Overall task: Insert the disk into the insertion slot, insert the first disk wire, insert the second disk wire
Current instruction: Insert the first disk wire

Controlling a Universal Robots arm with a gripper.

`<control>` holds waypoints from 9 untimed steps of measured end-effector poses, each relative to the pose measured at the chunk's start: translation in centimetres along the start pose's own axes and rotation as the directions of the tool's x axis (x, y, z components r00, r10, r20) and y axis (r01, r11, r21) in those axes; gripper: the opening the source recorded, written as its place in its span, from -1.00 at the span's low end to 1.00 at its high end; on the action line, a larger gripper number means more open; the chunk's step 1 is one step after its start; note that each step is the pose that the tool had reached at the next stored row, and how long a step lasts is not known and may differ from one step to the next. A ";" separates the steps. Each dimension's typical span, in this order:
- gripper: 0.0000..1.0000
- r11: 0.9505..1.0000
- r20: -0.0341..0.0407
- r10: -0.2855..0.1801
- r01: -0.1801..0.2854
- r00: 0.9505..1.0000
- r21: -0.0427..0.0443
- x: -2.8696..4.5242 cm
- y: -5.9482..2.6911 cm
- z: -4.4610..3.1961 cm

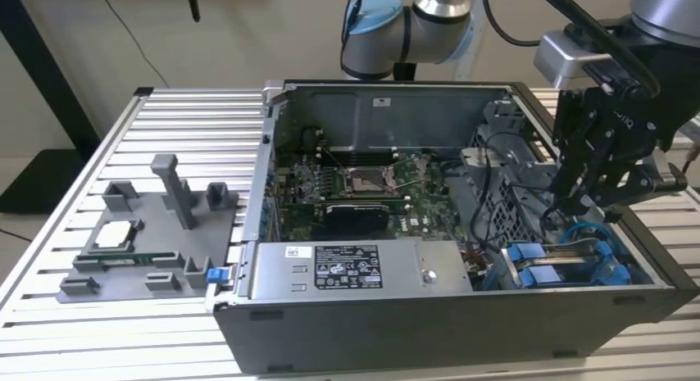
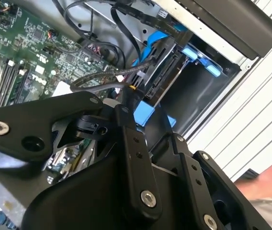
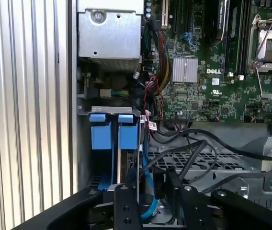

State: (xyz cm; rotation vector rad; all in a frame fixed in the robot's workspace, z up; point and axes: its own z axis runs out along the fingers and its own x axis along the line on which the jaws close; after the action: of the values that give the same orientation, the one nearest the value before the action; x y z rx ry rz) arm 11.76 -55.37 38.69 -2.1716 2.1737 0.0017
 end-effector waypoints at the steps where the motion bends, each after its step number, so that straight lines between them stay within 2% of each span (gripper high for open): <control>1: 1.00 1.000 0.003 0.000 0.000 1.000 0.002 -0.01 0.00 0.01; 3: 1.00 1.000 0.007 0.000 0.000 1.000 0.004 -0.02 0.00 0.05; 9: 1.00 1.000 0.008 0.000 0.000 1.000 0.007 -0.02 0.17 0.08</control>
State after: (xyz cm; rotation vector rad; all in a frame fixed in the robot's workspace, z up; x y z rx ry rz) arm 11.60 -55.35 38.61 -2.1640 2.1665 0.0022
